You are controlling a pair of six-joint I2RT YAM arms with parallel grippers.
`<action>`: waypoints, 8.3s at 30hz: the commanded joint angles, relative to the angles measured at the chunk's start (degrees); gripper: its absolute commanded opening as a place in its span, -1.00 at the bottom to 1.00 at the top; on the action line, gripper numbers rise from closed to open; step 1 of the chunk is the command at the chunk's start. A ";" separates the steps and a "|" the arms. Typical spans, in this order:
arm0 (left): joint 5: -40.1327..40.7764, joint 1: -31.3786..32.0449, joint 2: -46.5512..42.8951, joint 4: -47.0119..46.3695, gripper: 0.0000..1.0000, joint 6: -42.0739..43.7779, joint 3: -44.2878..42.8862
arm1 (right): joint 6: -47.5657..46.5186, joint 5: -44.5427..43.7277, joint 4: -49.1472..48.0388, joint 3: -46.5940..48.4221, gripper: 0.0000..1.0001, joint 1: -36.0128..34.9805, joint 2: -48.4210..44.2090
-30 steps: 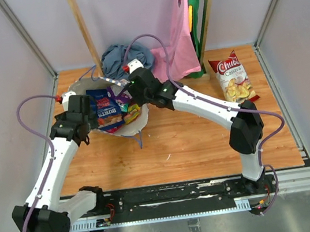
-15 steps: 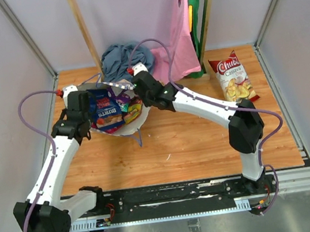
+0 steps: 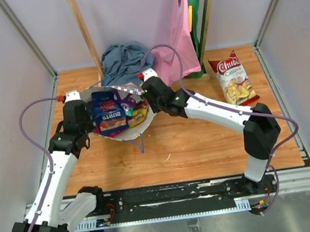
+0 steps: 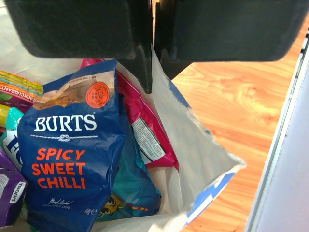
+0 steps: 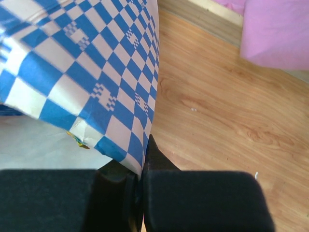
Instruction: Take the snacks out of the paper bag
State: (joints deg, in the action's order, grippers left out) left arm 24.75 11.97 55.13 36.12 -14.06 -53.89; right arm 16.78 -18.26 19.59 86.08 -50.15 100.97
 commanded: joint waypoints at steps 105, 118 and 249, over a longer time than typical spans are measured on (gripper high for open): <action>-24.39 3.06 39.65 -6.39 0.99 10.31 -33.66 | 3.30 3.15 -46.55 2.85 -0.99 -8.89 29.49; -23.47 3.06 33.99 -11.75 0.99 8.60 -26.43 | -1.76 2.58 -48.67 -23.41 0.49 -16.54 1.20; -6.26 29.44 9.35 -37.08 0.97 -12.98 21.35 | 14.36 33.28 -6.32 -53.84 -0.96 31.59 -54.79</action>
State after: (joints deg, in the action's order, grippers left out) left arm 16.86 44.16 63.77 4.80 -29.34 -31.27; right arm 33.36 1.67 21.85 32.99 -22.09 40.12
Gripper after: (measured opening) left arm 0.992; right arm 0.020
